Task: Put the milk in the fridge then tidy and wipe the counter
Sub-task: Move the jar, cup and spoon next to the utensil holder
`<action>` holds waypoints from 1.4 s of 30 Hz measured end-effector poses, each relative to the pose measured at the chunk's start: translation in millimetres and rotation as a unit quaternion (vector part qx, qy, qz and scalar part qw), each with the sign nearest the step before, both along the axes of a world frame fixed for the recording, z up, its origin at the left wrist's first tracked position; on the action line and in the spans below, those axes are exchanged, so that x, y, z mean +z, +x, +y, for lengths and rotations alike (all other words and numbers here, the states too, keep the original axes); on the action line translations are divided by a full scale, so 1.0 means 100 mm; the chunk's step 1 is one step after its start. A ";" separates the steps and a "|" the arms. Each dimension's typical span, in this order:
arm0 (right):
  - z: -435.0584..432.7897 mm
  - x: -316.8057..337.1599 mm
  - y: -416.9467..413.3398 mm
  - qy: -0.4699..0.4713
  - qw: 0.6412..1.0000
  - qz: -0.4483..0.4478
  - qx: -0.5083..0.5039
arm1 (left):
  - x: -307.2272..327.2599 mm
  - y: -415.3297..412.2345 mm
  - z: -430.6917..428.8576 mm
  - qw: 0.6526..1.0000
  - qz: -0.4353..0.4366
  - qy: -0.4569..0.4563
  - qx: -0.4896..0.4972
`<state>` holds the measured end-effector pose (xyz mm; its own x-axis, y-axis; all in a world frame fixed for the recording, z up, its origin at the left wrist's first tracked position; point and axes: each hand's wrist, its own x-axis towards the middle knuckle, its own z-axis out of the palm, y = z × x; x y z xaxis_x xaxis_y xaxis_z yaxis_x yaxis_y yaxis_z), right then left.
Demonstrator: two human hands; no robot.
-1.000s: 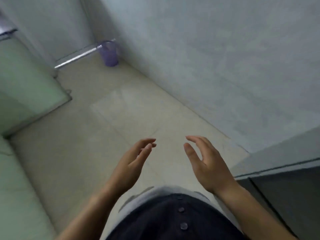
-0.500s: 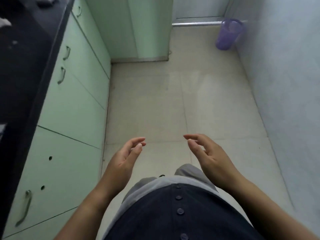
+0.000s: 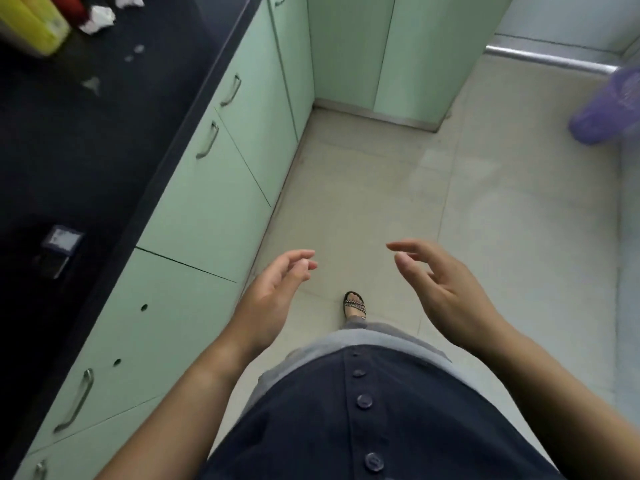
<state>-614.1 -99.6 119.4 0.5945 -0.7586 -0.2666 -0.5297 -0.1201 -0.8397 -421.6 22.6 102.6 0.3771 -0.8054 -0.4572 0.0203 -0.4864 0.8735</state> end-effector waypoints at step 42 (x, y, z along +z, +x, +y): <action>-3.23 0.53 7.96 -0.198 0.848 -0.098 0.482 | 0.57 6.31 -2.00 0.895 -0.319 0.067 0.304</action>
<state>181.9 -422.2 172.4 0.9928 0.0971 0.0703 0.1186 -0.7111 -0.6930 209.0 -177.9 160.1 0.9461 -0.3164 -0.0699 -0.1650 -0.6563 0.7363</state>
